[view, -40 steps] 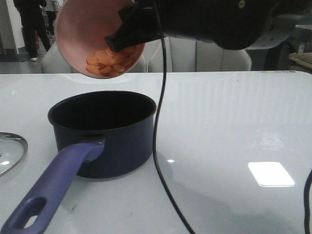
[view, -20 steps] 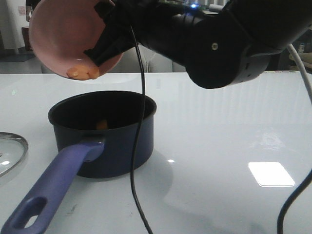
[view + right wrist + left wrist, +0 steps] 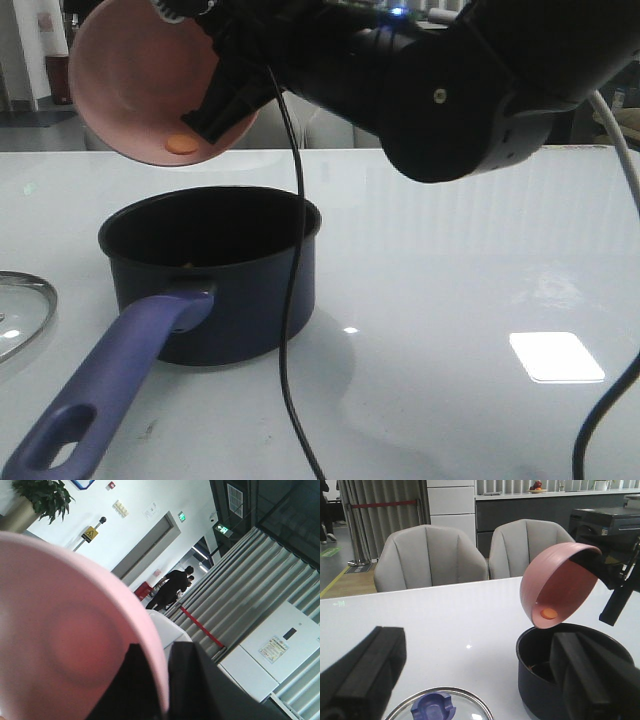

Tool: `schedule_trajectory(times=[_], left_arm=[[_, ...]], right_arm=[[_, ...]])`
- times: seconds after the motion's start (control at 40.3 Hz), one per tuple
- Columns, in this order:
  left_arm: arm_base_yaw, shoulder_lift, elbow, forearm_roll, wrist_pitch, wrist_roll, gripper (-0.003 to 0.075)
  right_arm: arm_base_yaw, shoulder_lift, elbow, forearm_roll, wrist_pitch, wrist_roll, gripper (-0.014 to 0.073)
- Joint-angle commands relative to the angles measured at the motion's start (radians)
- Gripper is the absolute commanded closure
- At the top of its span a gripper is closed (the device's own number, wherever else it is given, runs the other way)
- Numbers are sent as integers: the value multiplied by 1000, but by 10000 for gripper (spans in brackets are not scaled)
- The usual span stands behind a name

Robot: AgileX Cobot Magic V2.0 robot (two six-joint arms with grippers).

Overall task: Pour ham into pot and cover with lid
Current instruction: 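Tilt the pink bowl to pour carrot slices into the pot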

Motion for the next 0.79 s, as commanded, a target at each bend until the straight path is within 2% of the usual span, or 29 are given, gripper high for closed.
schedule_trajectory(times=[0.0, 0.273, 0.769], left_arm=[[-5, 11, -27, -9, -78, 0, 92], [-5, 11, -27, -9, -78, 0, 92], [-5, 11, -27, -9, -78, 0, 92]], right_arm=[[-4, -68, -29, -6, -192, -13, 456], [-30, -79, -53, 20, -191, -12, 456], [-5, -126, -56, 20, -192, 8, 456]])
